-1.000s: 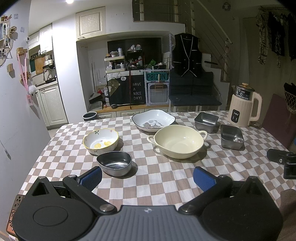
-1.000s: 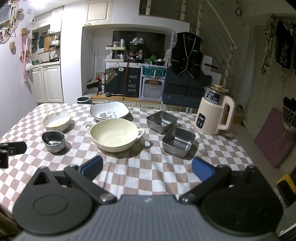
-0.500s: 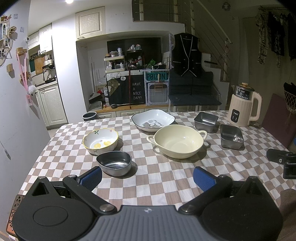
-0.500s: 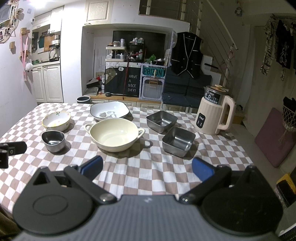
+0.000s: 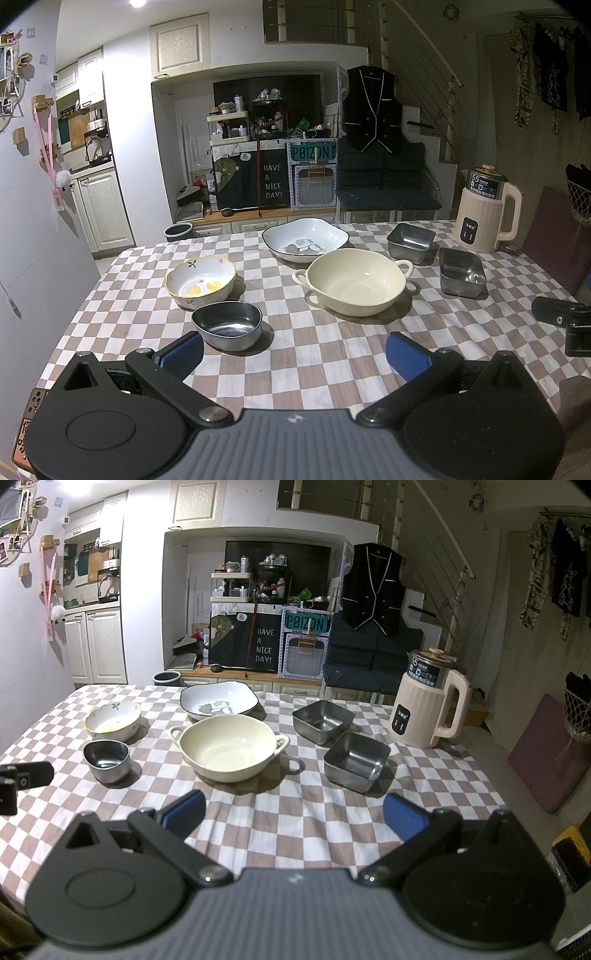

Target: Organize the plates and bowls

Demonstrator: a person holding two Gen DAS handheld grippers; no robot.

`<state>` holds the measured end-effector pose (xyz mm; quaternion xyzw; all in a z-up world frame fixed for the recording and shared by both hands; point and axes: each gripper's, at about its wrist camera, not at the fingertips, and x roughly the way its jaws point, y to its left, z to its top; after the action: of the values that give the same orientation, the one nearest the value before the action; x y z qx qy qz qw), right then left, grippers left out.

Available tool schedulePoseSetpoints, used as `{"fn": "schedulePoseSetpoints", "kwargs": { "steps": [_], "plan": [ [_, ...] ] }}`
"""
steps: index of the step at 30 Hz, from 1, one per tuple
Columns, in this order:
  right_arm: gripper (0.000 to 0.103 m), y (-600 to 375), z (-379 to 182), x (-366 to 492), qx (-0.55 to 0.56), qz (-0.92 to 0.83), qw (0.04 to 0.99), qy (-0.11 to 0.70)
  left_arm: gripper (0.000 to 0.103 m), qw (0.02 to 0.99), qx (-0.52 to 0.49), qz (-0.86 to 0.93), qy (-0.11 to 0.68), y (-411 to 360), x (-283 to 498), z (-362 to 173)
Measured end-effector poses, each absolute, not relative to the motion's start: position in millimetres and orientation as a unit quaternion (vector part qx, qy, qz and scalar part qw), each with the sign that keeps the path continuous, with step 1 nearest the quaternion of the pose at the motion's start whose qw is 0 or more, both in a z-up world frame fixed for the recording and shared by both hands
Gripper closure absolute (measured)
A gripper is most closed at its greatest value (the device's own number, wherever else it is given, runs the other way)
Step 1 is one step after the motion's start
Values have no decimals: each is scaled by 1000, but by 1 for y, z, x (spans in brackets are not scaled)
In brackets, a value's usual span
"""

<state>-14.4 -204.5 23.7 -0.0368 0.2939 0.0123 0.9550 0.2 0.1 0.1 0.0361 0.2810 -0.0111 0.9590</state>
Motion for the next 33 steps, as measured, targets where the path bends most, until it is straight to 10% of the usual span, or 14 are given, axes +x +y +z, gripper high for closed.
{"fn": "schedulePoseSetpoints", "kwargs": {
  "steps": [33],
  "plan": [
    [0, -204, 53, 69, -33, 71, 981, 178, 0, 980, -1, 45, 192, 20, 88, 50]
  ]
}}
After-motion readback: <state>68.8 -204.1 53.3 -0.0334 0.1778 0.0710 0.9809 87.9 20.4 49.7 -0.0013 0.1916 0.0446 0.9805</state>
